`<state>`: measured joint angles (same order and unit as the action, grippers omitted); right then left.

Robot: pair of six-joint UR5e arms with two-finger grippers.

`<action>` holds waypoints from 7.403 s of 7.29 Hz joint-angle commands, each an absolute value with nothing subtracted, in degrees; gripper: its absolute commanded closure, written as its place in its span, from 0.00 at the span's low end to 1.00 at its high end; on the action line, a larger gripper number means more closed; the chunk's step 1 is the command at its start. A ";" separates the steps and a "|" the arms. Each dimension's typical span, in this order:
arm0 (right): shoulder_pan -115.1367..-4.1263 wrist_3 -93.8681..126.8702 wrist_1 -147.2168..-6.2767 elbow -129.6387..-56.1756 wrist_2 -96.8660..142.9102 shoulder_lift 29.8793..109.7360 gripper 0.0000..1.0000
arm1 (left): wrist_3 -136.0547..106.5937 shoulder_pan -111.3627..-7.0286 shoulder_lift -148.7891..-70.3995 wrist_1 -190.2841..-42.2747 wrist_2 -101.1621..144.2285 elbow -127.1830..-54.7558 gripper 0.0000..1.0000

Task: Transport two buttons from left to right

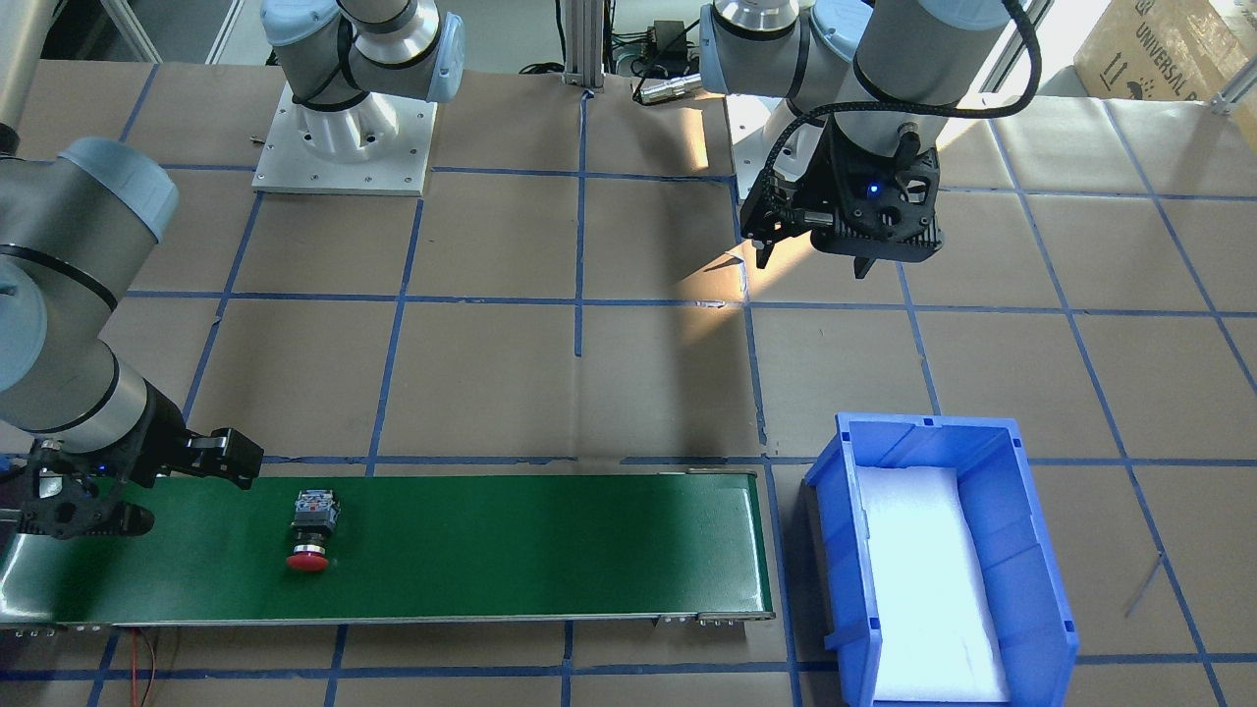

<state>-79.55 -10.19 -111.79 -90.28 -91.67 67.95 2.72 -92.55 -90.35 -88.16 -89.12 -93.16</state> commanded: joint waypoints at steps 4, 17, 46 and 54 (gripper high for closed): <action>-86.04 -6.51 -119.88 -90.00 -92.28 63.99 0.00 | 2.72 -92.55 -90.35 -88.15 -89.12 -93.08 0.00; -84.30 -9.22 -118.05 -90.81 -92.55 64.86 0.79 | 2.72 -92.55 -90.35 -88.15 -89.12 -93.25 0.00; -76.05 -14.93 -92.20 -88.94 -89.56 86.31 0.00 | 2.55 -92.72 -90.44 -88.42 -89.56 -93.25 0.00; -85.34 -10.20 -93.43 -89.03 -89.74 87.54 0.00 | 0.62 -92.81 -91.32 -87.98 -90.26 -92.82 0.00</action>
<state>-85.26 -10.23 -93.55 -89.00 -89.73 87.37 0.77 -92.72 -91.07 -88.11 -89.92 -93.14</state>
